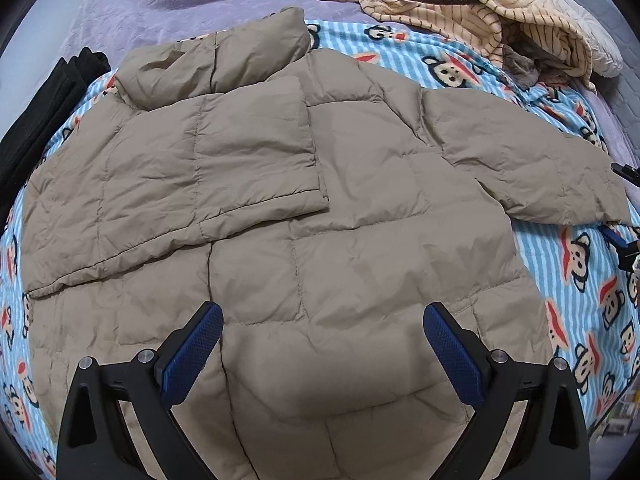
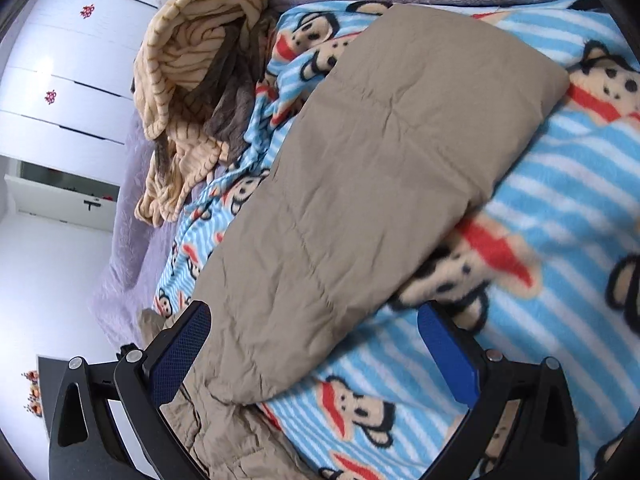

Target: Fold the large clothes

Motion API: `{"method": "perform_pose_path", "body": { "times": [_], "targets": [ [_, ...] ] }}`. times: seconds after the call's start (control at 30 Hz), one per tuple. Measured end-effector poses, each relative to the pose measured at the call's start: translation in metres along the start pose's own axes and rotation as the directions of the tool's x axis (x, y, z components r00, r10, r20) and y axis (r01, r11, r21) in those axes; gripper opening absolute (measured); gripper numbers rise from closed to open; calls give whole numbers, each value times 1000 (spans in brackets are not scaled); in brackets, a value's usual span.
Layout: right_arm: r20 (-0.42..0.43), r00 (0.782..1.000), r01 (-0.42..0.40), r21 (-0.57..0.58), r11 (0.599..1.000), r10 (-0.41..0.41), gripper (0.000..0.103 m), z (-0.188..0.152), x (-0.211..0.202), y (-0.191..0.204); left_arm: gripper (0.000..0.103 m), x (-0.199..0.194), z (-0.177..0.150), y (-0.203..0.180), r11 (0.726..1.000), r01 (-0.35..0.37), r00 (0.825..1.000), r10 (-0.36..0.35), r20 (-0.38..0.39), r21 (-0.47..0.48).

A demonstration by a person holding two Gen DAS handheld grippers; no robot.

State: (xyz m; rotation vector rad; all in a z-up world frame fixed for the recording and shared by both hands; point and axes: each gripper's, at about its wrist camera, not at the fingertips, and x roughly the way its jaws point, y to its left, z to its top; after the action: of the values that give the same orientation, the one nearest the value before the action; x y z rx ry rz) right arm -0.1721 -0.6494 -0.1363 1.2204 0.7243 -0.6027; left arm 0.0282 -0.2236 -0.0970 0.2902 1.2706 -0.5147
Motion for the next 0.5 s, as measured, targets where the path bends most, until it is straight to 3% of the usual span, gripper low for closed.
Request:
{"method": "perform_pose_path", "body": {
  "times": [0.1, 0.33, 0.37, 0.47, 0.5],
  "targets": [
    [0, 1000, -24, 80, 996, 24, 103, 18, 11, -12, 101, -1, 3, -1, 1000, 2, 1000, -2, 5, -13],
    [20, 978, -205, 220, 954, 206, 102, 34, 30, -19, 101, -9, 11, 12, 999, -10, 999, 12, 38, -43],
    [16, 974, -225, 234, 946, 228, 95, 35, 32, -18, 101, -10, 13, 16, 998, -12, 999, 15, 46, -54],
    [-23, 952, -287, 270, 919, 304, 36, 36, 42, -14, 101, -14, 17, 33, 996, -29, 997, 35, 74, -84],
    [-30, 948, -298, 269, 916, 317, 25, 36, 44, -11, 101, -15, 18, 40, 995, -35, 996, 43, 84, -94]
  ]
}}
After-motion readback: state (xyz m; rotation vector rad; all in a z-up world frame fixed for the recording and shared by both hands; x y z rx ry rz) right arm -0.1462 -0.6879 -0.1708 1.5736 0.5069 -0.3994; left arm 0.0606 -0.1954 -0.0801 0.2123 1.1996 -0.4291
